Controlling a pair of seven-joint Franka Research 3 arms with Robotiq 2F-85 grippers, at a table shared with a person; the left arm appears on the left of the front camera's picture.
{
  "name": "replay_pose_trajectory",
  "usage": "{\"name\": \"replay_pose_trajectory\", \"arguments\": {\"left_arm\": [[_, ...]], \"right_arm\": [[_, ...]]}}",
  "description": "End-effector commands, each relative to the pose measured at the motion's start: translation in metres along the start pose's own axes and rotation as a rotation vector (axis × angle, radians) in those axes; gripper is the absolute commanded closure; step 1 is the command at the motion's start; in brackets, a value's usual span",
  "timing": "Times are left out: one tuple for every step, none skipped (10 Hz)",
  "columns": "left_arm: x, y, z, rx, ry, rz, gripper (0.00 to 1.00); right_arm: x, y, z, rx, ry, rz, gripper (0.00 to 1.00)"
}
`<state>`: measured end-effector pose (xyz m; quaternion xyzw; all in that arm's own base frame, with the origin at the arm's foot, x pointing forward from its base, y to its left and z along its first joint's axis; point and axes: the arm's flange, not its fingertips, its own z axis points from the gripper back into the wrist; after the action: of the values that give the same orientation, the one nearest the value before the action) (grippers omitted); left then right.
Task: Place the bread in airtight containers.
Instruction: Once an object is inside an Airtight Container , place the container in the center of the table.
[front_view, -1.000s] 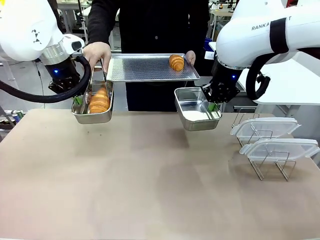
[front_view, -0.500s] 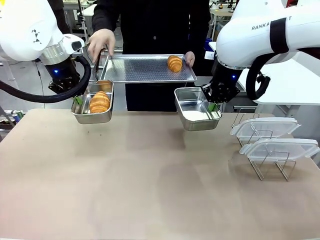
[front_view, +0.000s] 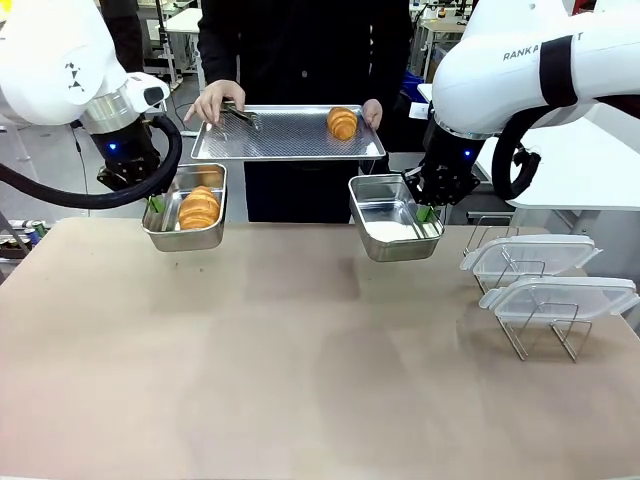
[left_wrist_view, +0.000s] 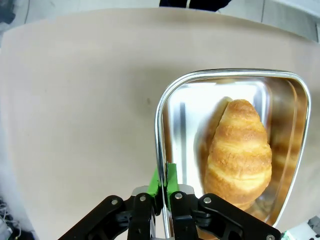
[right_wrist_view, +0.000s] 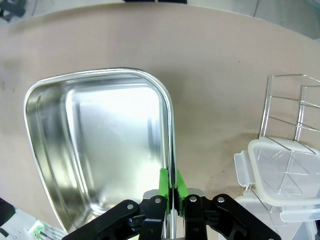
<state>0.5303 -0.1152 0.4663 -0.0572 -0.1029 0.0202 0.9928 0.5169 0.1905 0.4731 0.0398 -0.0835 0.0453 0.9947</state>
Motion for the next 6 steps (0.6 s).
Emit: {"name": "replay_pose_trajectory", "arguments": {"left_arm": [[-0.005, 0.005, -0.012, 0.021, 0.037, 0.054, 0.95], [-0.007, 0.006, -0.027, 0.026, 0.060, 0.064, 0.95], [-0.010, 0.008, -0.046, 0.031, 0.092, 0.072, 0.95], [-0.020, 0.011, -0.065, 0.035, 0.096, 0.070, 0.95], [-0.026, 0.011, -0.074, 0.041, 0.086, 0.060, 0.95], [-0.032, 0.011, -0.082, 0.040, 0.079, 0.041, 0.95]], "right_arm": [[0.000, 0.000, 0.006, 0.003, -0.013, -0.004, 1.00], [0.000, 0.000, 0.006, 0.003, -0.013, -0.004, 1.00], [0.000, 0.000, 0.006, 0.003, -0.013, -0.004, 1.00], [0.000, 0.000, 0.006, 0.003, -0.013, -0.004, 1.00], [0.000, 0.000, 0.006, 0.003, -0.013, -0.004, 1.00], [0.000, 0.000, 0.006, 0.003, -0.013, -0.004, 1.00]]}}
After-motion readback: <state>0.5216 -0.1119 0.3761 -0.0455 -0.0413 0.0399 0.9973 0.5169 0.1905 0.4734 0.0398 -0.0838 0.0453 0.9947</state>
